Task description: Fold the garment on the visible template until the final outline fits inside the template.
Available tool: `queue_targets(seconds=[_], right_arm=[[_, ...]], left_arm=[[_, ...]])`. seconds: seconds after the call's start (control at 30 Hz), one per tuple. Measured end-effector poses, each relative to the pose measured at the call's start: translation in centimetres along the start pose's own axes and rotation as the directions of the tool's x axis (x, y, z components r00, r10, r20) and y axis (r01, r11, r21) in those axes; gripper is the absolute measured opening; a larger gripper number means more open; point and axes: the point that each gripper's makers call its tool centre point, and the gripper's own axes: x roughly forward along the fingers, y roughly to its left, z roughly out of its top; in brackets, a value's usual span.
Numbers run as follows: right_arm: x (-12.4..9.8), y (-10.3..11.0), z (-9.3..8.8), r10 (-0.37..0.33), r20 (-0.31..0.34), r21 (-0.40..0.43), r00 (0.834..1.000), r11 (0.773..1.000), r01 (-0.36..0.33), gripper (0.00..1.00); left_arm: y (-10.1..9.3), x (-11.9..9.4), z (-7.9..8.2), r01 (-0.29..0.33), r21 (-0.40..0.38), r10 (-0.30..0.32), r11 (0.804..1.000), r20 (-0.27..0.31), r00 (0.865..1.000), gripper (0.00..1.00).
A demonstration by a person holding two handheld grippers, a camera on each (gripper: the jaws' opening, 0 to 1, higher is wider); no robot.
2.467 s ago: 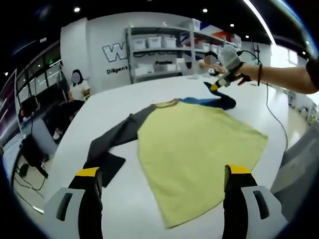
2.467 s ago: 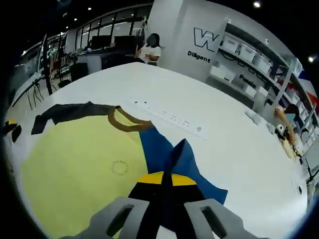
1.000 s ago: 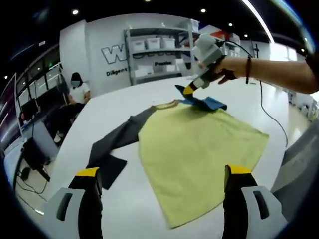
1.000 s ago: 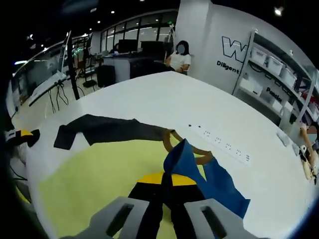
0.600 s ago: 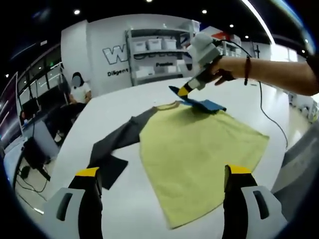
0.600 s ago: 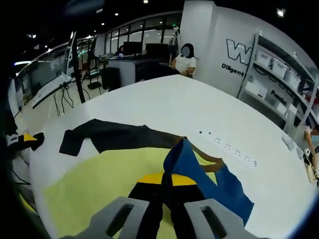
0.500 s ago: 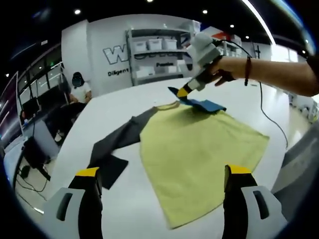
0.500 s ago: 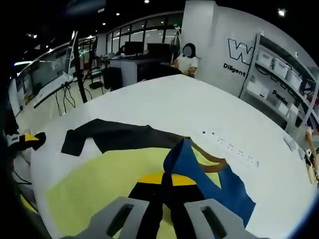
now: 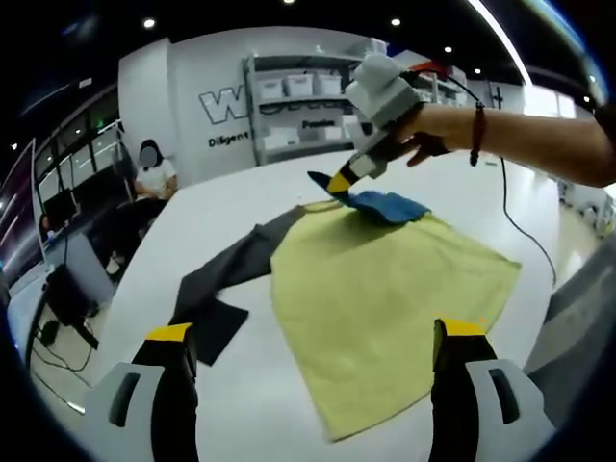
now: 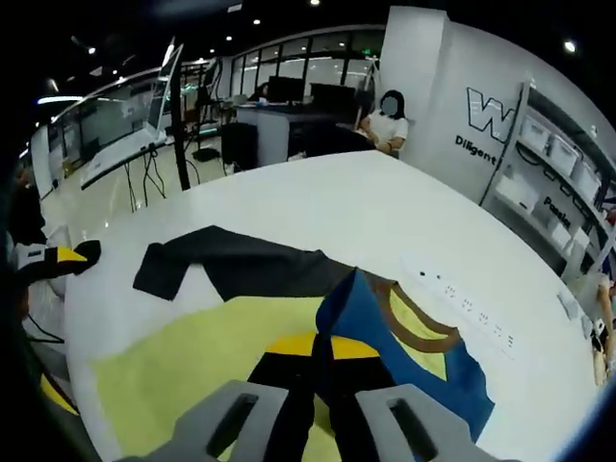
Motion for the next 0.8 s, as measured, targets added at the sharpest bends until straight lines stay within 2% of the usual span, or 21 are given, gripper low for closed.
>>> queue_targets(seconds=[0.13, 0.8], right_arm=[[0.1, 0.6, 0.1, -0.007, -0.006, -0.037, 1.000, 0.999, 0.007, 0.00], [0.4, 4.8, -0.4, 0.065, -0.019, -0.068, 0.998, 0.996, -0.066, 0.00]], left_arm=[[0.0, 0.0, -0.1, 0.000, 0.001, 0.000, 1.000, -0.003, 1.000, 0.99], [-0.1, -0.1, 0.1, 0.005, 0.004, -0.005, 1.000, 0.003, 1.000, 0.99]])
